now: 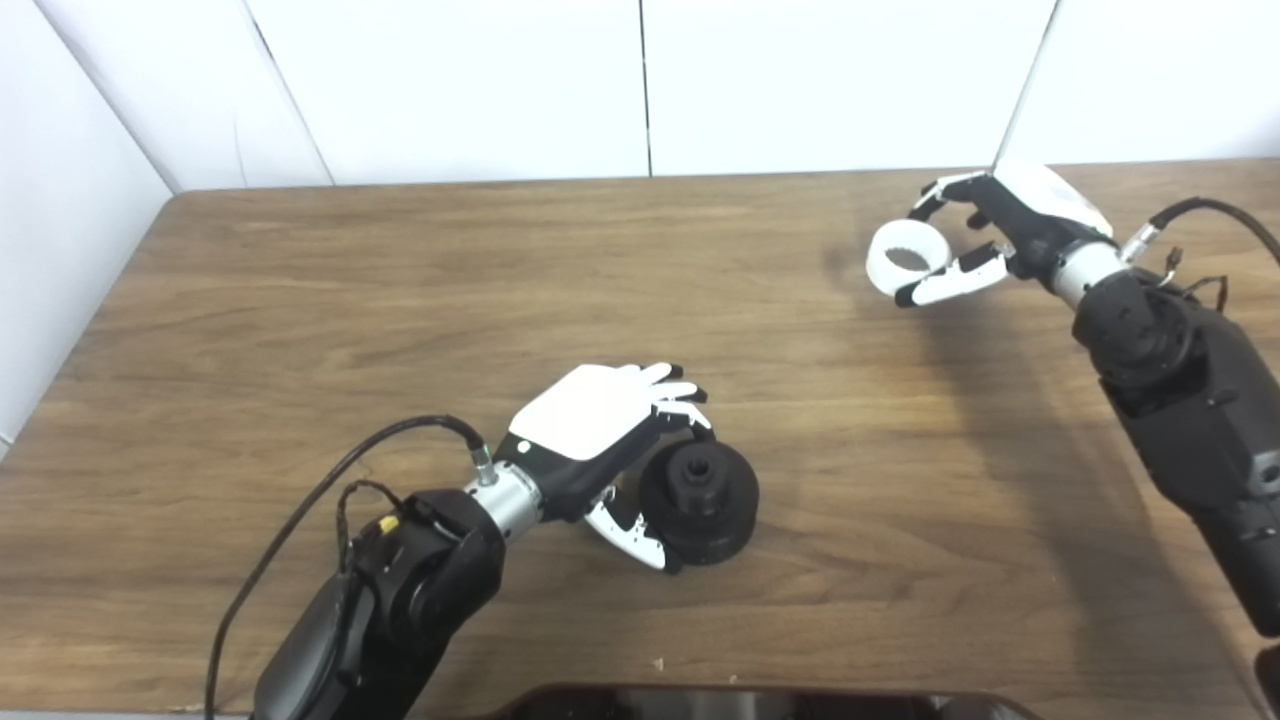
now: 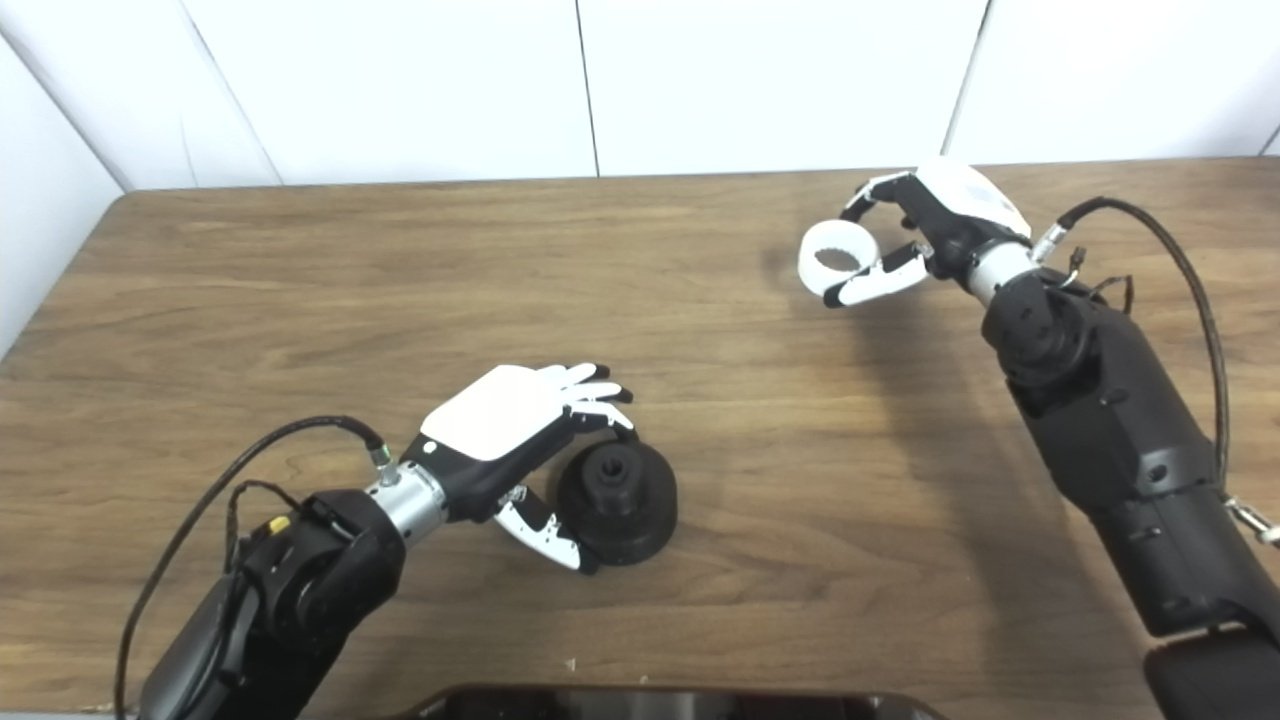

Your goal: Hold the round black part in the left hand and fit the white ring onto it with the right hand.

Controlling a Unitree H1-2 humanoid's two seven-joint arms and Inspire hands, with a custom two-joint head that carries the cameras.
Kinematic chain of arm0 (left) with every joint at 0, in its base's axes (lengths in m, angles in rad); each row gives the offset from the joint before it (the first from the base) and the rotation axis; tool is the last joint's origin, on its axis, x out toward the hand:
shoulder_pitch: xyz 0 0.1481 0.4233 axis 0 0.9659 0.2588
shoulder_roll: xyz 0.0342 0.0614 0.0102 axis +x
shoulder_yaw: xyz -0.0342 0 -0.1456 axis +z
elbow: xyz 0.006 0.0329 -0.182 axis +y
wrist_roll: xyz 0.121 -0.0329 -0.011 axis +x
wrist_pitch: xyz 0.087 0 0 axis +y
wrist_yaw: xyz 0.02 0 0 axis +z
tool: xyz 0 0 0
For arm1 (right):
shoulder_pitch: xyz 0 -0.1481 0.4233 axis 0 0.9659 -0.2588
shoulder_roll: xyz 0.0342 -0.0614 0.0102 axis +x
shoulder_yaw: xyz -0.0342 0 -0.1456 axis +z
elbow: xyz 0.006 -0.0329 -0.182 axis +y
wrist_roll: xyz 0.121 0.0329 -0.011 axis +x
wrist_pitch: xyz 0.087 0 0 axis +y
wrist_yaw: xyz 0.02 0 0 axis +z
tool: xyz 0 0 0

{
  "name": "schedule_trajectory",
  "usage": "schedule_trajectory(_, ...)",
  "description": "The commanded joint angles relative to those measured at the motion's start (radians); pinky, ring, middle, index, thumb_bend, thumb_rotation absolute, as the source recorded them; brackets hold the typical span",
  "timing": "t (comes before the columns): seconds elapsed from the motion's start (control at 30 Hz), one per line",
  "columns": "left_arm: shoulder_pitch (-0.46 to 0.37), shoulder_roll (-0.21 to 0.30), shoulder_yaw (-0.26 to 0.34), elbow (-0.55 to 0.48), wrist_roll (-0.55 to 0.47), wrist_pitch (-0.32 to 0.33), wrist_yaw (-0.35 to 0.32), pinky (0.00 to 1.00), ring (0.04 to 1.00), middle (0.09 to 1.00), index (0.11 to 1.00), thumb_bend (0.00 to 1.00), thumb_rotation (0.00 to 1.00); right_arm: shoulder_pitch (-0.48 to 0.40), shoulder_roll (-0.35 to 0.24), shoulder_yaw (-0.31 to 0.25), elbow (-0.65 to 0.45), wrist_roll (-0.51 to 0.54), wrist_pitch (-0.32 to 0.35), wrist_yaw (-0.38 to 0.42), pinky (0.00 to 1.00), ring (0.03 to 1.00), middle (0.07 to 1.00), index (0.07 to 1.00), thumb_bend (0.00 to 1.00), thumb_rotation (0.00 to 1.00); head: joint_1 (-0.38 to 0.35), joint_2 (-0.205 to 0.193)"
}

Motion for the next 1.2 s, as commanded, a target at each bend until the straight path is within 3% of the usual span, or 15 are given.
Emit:
schedule_trajectory(0.0, -0.009, 0.007, 0.004, 0.003, 0.026, 0.004, -0.011, 0.95, 0.978, 0.915, 0.658, 0.77, 0.28, -0.024, -0.026, -0.025, -0.066, 0.007, 0.006, 0.011, 0.78, 0.911, 0.859, 0.629, 0.77, 0.26, 0.002, 0.001)
schedule_trajectory(0.4, -0.014, 0.004, 0.008, 0.014, 0.027, -0.002, -0.007, 0.95, 0.977, 0.916, 0.658, 0.77, 0.28, 0.041, -0.047, 0.000, -0.318, -0.027, -0.021, 0.105, 0.80, 0.919, 0.856, 0.617, 0.77, 0.30, 0.005, 0.003)
schedule_trajectory(0.63, -0.014, 0.003, 0.011, 0.014, 0.023, -0.001, -0.008, 0.94, 0.973, 0.913, 0.657, 0.78, 0.28, 0.097, -0.031, -0.019, -0.478, -0.009, 0.018, 0.166, 0.81, 0.928, 0.861, 0.612, 0.77, 0.27, 0.007, 0.003)
schedule_trajectory(1.17, -0.017, -0.001, 0.009, 0.011, 0.034, 0.000, -0.013, 0.94, 0.973, 0.913, 0.659, 0.78, 0.30, 0.151, 0.009, -0.023, -0.704, 0.009, 0.036, 0.257, 0.79, 0.922, 0.858, 0.608, 0.76, 0.26, 0.011, 0.008)
